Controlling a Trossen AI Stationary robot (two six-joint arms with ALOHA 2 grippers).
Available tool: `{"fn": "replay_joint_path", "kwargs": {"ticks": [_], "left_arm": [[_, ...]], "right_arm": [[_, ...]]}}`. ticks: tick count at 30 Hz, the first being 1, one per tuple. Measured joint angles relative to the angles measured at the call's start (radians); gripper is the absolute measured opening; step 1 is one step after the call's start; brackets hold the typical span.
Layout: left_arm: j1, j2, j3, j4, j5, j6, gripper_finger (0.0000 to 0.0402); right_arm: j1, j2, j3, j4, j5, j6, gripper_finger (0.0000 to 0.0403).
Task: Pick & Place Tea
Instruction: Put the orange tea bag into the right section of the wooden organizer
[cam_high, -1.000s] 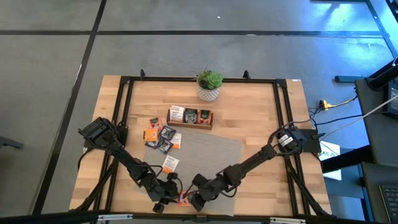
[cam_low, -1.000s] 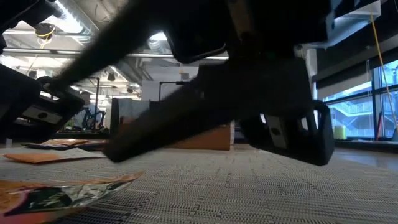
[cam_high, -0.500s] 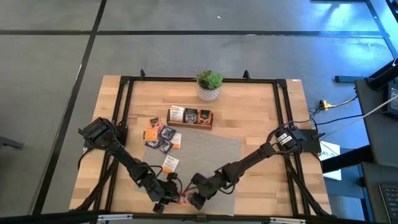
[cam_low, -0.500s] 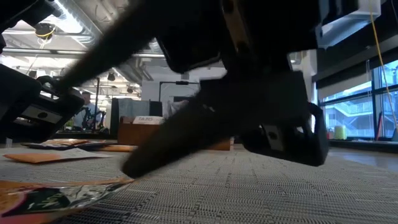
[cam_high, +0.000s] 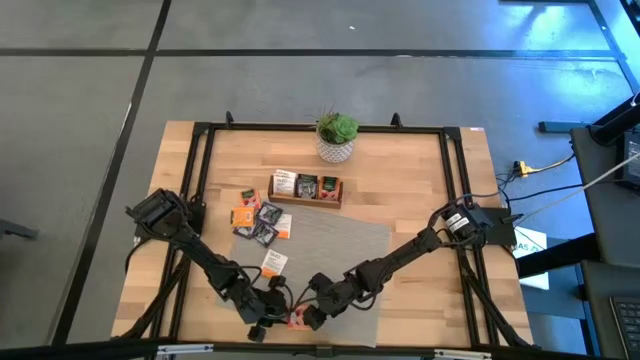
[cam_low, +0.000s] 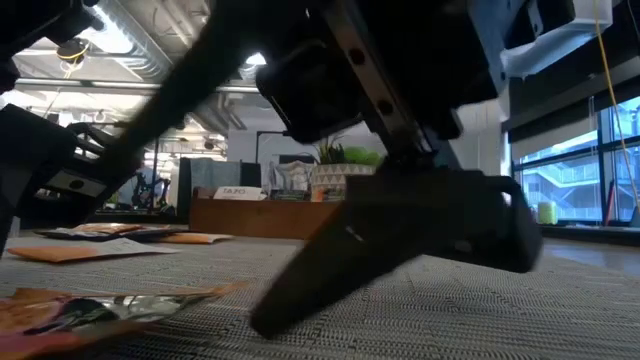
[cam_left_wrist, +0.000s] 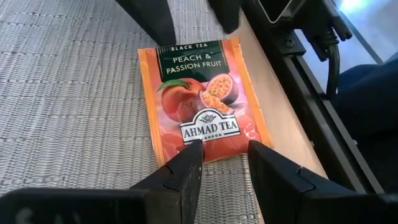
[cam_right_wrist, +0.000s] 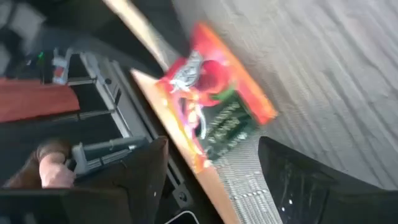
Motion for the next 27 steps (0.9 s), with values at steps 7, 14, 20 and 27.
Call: {"fn": "replay_joint_path", "kwargs": {"ticks": [7,14,20,27], "left_arm": [[0.0,0.0,0.0,-0.002,-0.021,-0.027,0.0127],[0.002,0.0,0.0,-0.002,-0.056,-0.07,0.0127],[0.002,0.0,-0.001,-0.004,-0.096,-0.131,0.0127],[0.002,0.0,-0.001,-0.004,-0.099,-0.132,0.0127]], "right_arm": [[-0.001,0.0,0.0,-0.006,0.001,0.054,0.0236],[-0.002,0.0,0.0,0.003,0.031,0.057,0.0208],[-0.009,0.0,0.0,-0.007,0.044,0.082,0.0182],[-0.014,0.0,0.0,-0.066,0.054,0.083,0.0137]]}}
